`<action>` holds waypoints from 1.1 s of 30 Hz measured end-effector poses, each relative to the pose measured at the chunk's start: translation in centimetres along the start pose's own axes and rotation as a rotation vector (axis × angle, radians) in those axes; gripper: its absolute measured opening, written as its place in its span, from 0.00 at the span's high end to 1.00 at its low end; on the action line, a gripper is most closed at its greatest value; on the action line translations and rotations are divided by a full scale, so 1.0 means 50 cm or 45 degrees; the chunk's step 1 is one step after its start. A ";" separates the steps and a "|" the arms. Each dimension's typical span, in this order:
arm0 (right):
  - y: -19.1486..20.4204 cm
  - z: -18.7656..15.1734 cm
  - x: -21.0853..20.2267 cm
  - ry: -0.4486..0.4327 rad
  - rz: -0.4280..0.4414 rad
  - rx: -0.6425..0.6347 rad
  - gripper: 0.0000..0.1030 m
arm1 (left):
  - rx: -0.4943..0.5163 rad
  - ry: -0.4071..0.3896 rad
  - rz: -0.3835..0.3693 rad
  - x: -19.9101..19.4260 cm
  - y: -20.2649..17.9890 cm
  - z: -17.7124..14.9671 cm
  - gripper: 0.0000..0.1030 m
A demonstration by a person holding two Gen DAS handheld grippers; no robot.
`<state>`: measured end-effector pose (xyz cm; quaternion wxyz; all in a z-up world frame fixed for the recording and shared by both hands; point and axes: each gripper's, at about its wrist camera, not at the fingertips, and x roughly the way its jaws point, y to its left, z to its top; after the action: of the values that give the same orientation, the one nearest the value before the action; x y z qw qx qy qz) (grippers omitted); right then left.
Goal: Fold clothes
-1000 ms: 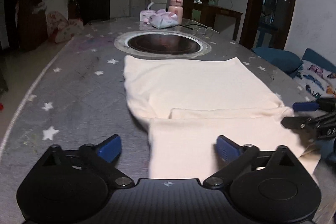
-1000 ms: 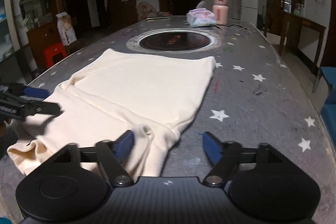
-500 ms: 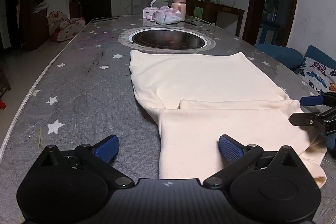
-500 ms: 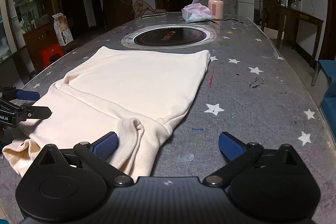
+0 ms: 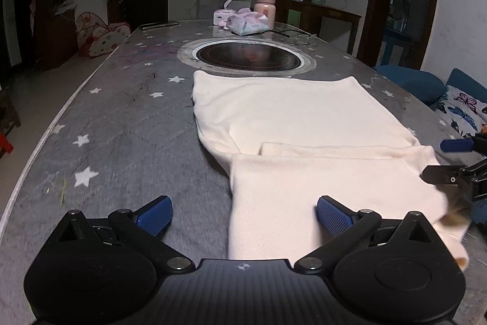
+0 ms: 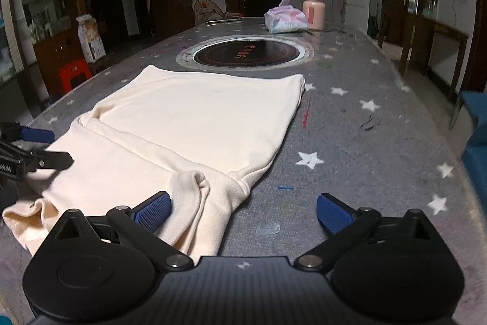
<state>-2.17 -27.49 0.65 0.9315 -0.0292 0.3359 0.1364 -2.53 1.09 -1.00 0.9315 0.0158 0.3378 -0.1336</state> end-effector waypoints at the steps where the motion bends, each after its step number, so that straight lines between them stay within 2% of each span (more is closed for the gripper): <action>1: 0.008 0.000 -0.009 -0.015 -0.009 -0.029 0.00 | 0.013 -0.001 -0.003 -0.008 -0.005 -0.001 0.00; 6: 0.053 -0.001 -0.047 -0.052 -0.010 -0.196 0.00 | 0.154 -0.025 -0.065 -0.042 -0.052 -0.012 0.00; 11: 0.086 -0.025 -0.044 -0.017 -0.039 -0.333 0.00 | 0.289 -0.011 -0.071 -0.039 -0.092 -0.033 0.00; 18: 0.092 -0.032 -0.082 -0.070 -0.067 -0.382 0.00 | 0.318 -0.014 -0.079 -0.056 -0.088 -0.046 0.00; 25: 0.092 -0.043 -0.113 -0.065 -0.060 -0.421 0.00 | 0.442 -0.051 -0.086 -0.106 -0.095 -0.068 0.00; 33: 0.099 -0.056 -0.148 -0.063 -0.033 -0.487 0.00 | 0.723 -0.139 -0.187 -0.152 -0.136 -0.116 0.00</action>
<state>-10.72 -24.89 3.36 0.9187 -0.2066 0.2805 0.1862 -13.51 -2.98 -0.26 0.8945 0.2442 0.2366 -0.2903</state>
